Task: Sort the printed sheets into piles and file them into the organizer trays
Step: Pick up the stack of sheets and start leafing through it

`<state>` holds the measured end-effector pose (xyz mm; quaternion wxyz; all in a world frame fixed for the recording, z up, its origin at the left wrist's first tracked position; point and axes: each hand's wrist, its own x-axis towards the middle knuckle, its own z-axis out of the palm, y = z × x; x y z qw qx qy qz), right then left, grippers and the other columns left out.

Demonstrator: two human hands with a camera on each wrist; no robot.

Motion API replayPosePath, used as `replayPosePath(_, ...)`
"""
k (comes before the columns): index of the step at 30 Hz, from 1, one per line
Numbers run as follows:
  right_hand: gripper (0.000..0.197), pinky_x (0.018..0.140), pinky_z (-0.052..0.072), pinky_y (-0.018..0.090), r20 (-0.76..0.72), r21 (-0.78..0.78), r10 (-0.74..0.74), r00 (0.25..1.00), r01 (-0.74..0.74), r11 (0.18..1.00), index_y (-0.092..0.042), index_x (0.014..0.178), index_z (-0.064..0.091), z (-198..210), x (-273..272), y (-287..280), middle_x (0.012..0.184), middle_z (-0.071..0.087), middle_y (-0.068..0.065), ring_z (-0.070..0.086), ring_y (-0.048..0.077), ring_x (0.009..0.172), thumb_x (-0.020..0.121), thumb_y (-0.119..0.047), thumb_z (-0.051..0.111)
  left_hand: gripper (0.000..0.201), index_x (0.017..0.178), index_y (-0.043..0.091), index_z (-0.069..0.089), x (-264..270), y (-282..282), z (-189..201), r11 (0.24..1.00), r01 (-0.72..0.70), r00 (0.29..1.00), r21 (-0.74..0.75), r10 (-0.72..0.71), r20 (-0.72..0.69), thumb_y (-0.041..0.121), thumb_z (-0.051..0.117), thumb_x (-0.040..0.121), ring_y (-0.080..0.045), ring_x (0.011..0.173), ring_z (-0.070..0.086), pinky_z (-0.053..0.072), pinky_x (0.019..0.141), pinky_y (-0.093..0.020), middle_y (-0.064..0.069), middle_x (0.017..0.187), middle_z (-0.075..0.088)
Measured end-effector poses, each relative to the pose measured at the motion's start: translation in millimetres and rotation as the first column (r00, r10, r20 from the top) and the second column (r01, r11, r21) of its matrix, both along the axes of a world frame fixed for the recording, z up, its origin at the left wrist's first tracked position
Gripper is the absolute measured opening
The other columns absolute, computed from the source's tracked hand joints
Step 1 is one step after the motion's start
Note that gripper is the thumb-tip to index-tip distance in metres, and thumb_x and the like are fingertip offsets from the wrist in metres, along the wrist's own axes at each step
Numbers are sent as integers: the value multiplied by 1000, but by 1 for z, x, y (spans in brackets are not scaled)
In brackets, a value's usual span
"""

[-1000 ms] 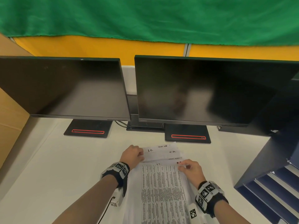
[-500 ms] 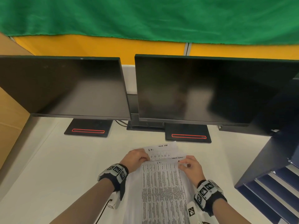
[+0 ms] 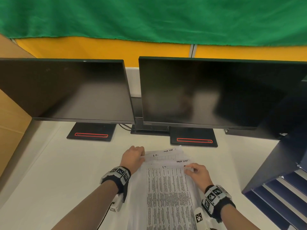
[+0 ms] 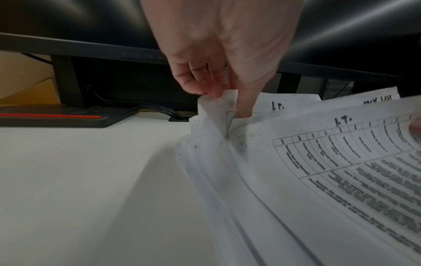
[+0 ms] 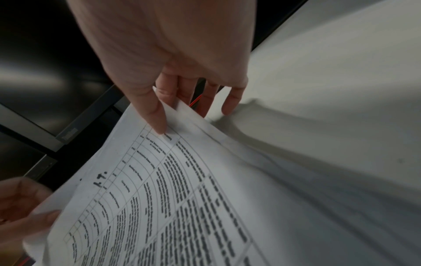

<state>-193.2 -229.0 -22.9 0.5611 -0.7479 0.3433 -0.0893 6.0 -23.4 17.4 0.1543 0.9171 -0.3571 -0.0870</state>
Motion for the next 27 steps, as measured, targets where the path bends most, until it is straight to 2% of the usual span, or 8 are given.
replayPosePath(3,7,74,48,24,-3,23,28,1000,-27,999,-17,83,73,-1,0,-3,93,73,7,65,23,88,81,-11,70,15,91,14,60,3,-1,2,994,100,991,41,-103,89,23,48,93,-16,87,47,38,77,-27,2,86,58)
replayPosePath(8,8,73,50,22,-11,59,51,999,-50,997,-11,91,71,0,0,-3,93,74,4,69,19,88,85,-14,68,23,100,11,58,4,-1,14,963,211,955,165,-240,177,24,40,98,-22,98,48,36,85,-31,-5,101,62)
replayPosePath(14,6,58,40,10,-29,56,66,997,-64,996,-16,79,68,6,2,-2,71,64,-10,58,1,64,85,-16,68,34,102,13,60,6,4,23,919,259,905,299,-338,256,32,32,101,-23,98,49,35,84,-33,-4,102,64)
replayPosePath(16,6,63,45,16,-34,70,62,998,-59,996,-16,78,68,6,2,-3,73,67,-8,62,5,68,84,-17,69,32,103,16,64,6,7,23,916,269,887,298,-356,293,34,37,99,-22,97,50,37,83,-34,-2,99,65)
replayPosePath(18,6,72,51,27,-42,75,71,997,-68,995,-13,82,70,6,2,-3,82,72,1,67,18,78,83,-19,70,17,100,22,70,7,9,25,928,280,875,247,-352,332,31,59,90,-22,92,53,43,79,-34,0,96,66)
replayPosePath(21,11,84,51,39,-60,93,79,995,-73,993,-12,85,71,9,1,-2,90,73,10,67,28,88,83,-23,70,20,91,24,74,2,11,33,956,284,902,72,-292,318,27,79,72,-24,89,59,48,75,-32,0,96,67)
replayPosePath(24,24,83,49,40,-80,106,97,992,-88,990,-7,78,65,5,1,-4,82,70,10,64,24,82,82,-30,70,18,105,15,65,-1,10,62,968,191,964,-163,-153,218,21,61,89,-23,96,60,47,83,-31,-3,103,65)
replayPosePath(27,26,92,51,47,-93,151,115,989,-100,983,-11,90,71,0,2,-7,93,75,6,69,22,92,80,-35,71,14,101,10,61,16,18,107,917,53,976,-395,37,217,18,52,94,-27,79,64,48,73,-32,-8,88,68)
